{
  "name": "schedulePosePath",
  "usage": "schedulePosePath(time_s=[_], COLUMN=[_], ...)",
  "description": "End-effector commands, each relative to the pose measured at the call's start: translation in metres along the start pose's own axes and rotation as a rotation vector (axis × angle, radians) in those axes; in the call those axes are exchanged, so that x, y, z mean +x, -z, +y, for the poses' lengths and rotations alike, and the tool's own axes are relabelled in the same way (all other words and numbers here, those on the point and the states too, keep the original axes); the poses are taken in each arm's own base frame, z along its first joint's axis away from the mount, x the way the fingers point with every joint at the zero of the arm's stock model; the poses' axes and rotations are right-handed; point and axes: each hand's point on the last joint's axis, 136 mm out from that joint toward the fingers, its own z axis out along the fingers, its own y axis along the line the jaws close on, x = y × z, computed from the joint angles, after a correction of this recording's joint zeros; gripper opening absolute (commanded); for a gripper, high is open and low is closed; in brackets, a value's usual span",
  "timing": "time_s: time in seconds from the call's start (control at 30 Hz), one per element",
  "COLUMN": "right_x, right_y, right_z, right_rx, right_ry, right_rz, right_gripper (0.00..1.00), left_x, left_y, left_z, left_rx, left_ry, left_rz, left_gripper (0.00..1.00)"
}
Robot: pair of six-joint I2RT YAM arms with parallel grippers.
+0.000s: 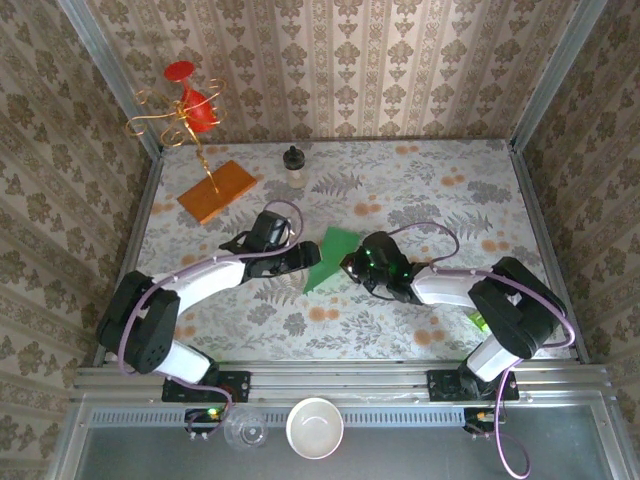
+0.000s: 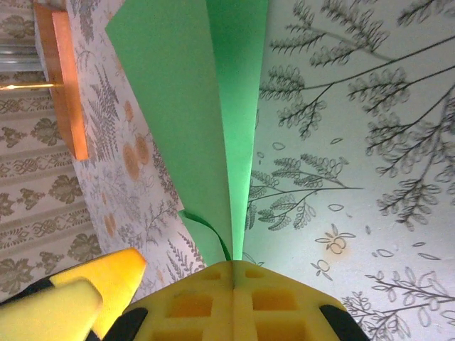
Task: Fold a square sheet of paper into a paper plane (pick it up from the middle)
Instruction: Fold the wing for the fifth time at the center of the table.
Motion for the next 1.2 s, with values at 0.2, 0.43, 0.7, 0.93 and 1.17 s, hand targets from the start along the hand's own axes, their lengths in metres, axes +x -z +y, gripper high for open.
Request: schedulePosePath(time_s=[0.2,0.43,0.7,0.93,1.17], right_x=[-0.01,-0.01,-0.013,-0.013,-0.009], right_y=[0.012,0.006,-0.001,-0.005,-0.009], right_z=[0.01,0.022,0.028,0.026,0.025], right_rx=[0.063,0.074,0.092,0.11,0.114], right_ry=[-0.045,-0.096,-0.13,-0.148,-0.157], right_rz=[0.008,0.038,0.056,0.078,0.106], right_gripper=[0.03,0.03,0.04,0.08,0.08], left_x=[-0.002,0.005,0.01,0.008,0.011], left_y=[-0.003,-0.012,-0.029,-0.038,-0.043], left_z=[-0.015,-0.027,-0.031,-0.033,-0.034], left_rx=[-0.014,0.054,0.066,0.067,0.087], left_ry=[-0.53,-0.72,-0.857,-0.895,-0.908], left_rz=[-0.136,-0.212,-0.193,-0.208,-0.203], left_gripper=[0.78,0.77,0.68,0.58,0.51])
